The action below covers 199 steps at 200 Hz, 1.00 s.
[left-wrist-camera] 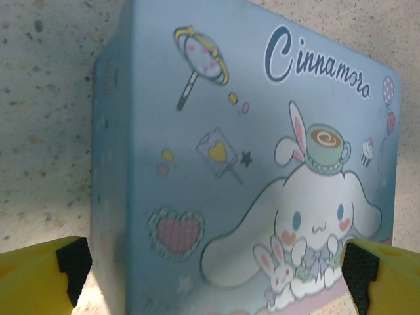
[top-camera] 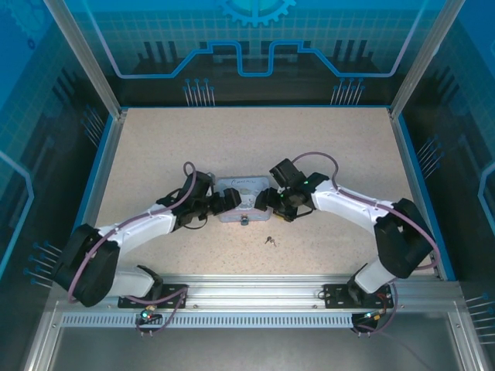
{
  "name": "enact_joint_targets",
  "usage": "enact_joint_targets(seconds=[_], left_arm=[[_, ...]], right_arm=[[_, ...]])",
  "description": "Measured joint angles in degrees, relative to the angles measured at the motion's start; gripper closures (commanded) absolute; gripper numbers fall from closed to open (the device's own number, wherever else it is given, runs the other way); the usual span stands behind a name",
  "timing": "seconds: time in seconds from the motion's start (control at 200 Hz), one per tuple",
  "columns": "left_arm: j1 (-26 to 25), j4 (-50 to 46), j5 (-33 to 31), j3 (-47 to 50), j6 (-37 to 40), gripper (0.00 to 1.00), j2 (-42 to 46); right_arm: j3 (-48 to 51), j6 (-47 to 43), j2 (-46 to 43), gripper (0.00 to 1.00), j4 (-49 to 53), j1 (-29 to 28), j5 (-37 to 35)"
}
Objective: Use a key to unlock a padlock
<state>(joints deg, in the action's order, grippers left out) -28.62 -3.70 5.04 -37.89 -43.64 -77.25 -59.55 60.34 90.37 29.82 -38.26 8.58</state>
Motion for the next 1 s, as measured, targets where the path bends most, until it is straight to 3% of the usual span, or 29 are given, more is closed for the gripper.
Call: enact_joint_targets(seconds=[0.2, 0.545, 0.655, 0.87, 0.995], left_arm=[[-0.2, 2.0, -0.1, -5.4, 0.0, 0.01, -6.8], [-0.2, 2.8, -0.7, -18.4, 0.1, 0.01, -19.8], [-0.2, 2.7, -0.8, -21.6, 0.2, 0.01, -22.5], [-1.1, 3.9, 1.2, -23.1, 0.4, 0.01, -24.1], [-1.3, 4.7, 1.5, -22.7, 0.5, 0.01, -24.0]], right_arm=[[-1.8, 0.5, 3.9, 0.50, -1.6, 3.8, 3.2], [-7.1, 0.3, 9.3, 0.46, -2.4, 11.8, 5.2], [-8.3, 0.1, 10.4, 0.40, -2.4, 12.8, 4.9], [-7.8, -0.4, 10.4, 0.20, -2.7, 12.4, 5.4], [-6.0, -0.8, 9.5, 0.15, -3.4, 12.5, 5.1]])
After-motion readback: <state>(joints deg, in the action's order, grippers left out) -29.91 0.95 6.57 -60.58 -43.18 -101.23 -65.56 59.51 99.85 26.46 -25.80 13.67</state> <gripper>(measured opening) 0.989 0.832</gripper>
